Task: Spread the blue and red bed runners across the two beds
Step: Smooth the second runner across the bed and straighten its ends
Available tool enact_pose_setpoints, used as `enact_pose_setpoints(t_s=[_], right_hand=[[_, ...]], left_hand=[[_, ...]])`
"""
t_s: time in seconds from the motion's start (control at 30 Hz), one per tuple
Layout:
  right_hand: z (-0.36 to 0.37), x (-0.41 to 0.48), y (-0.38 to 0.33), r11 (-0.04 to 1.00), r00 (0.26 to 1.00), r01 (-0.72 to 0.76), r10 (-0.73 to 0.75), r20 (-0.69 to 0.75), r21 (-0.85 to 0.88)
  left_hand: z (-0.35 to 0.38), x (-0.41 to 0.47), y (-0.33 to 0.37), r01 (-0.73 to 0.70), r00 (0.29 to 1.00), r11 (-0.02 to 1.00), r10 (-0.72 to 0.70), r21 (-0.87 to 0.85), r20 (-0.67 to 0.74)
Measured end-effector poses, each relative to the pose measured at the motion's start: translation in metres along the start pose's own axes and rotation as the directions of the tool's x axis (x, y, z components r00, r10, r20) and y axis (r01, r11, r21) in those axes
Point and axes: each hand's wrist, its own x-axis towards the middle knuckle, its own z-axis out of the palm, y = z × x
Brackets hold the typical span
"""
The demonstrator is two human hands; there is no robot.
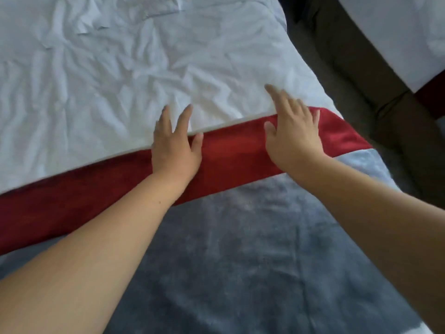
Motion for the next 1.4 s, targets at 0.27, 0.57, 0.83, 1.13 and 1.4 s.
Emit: enact_pose_setpoints(t_s=[0.27,0.57,0.83,1.13,1.4], right_hand=[[0.065,-0.058,0.038,0.96,0.99,0.096,-0.064,0.128,-0.264],[0.062,-0.052,0.036,0.943,0.988,0.069,-0.019,0.155,-0.325],[0.065,-0.062,0.005,0.93,0.985,-0.062,0.116,0.127,-0.363],[0.172,-0.089,-0.237,0.945,0.956,0.294,-0.288,0.06,-0.144],[0.24,-0.093,-0.424,0.899,0.871,0.423,-0.369,0.324,-0.114]], left_hand=[[0.015,-0.076,-0.049,-0.018,0.999,0.969,0.007,0.248,0.044],[-0.039,-0.127,-0.14,0.064,0.972,0.933,-0.138,0.355,0.188],[-0.075,-0.133,-0.237,0.157,0.972,0.947,-0.198,0.28,0.124],[-0.118,-0.133,-0.33,0.043,0.996,0.973,-0.06,0.227,0.068],[-0.169,-0.111,-0.416,0.016,0.98,0.991,0.011,0.136,-0.201]])
